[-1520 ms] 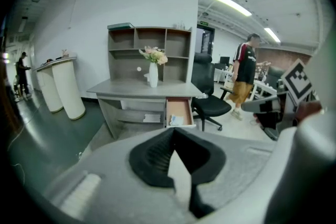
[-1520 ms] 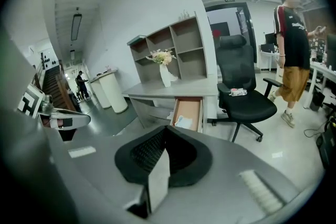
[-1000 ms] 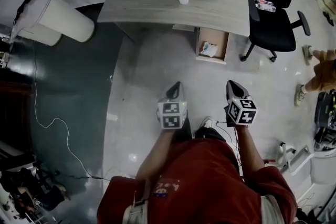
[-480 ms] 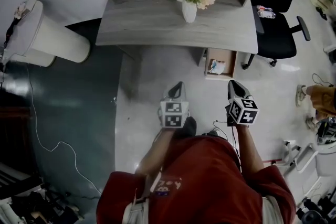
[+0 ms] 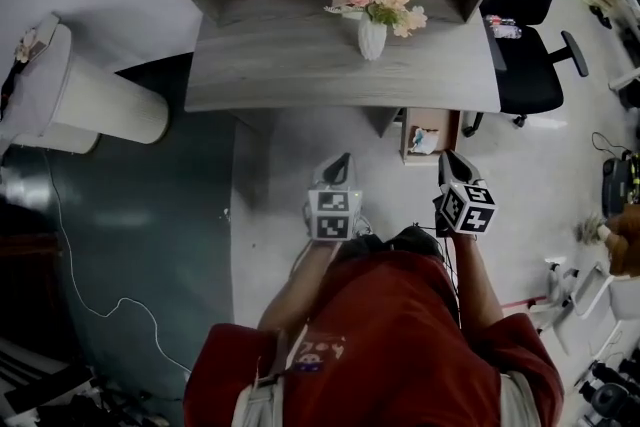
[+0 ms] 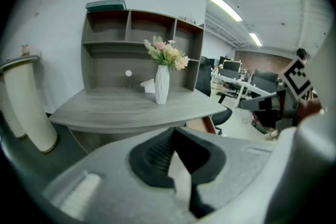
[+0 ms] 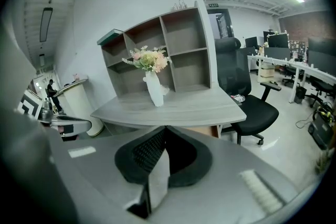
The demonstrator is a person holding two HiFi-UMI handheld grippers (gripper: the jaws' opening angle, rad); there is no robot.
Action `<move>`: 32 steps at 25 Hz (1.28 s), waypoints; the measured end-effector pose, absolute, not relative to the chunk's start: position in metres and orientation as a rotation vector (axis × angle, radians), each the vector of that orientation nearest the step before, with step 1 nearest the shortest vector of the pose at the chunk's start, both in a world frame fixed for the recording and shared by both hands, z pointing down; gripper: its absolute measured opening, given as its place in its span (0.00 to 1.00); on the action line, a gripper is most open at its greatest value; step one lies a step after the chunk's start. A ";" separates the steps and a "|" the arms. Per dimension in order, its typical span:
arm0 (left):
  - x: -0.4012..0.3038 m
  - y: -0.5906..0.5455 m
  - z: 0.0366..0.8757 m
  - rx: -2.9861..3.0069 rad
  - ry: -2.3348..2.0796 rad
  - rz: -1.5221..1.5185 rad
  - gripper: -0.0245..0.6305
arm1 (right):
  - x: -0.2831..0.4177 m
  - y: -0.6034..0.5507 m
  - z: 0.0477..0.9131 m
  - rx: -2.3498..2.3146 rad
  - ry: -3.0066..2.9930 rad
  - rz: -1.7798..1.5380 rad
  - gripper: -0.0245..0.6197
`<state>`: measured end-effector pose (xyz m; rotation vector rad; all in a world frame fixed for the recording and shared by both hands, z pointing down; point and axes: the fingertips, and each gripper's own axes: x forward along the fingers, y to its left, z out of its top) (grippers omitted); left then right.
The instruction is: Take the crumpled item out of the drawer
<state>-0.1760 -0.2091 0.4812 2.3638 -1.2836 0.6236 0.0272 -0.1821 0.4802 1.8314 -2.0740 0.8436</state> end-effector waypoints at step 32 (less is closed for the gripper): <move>-0.150 -0.257 0.536 2.340 -1.234 0.698 0.03 | 0.050 -0.226 0.540 1.789 -1.994 0.923 0.04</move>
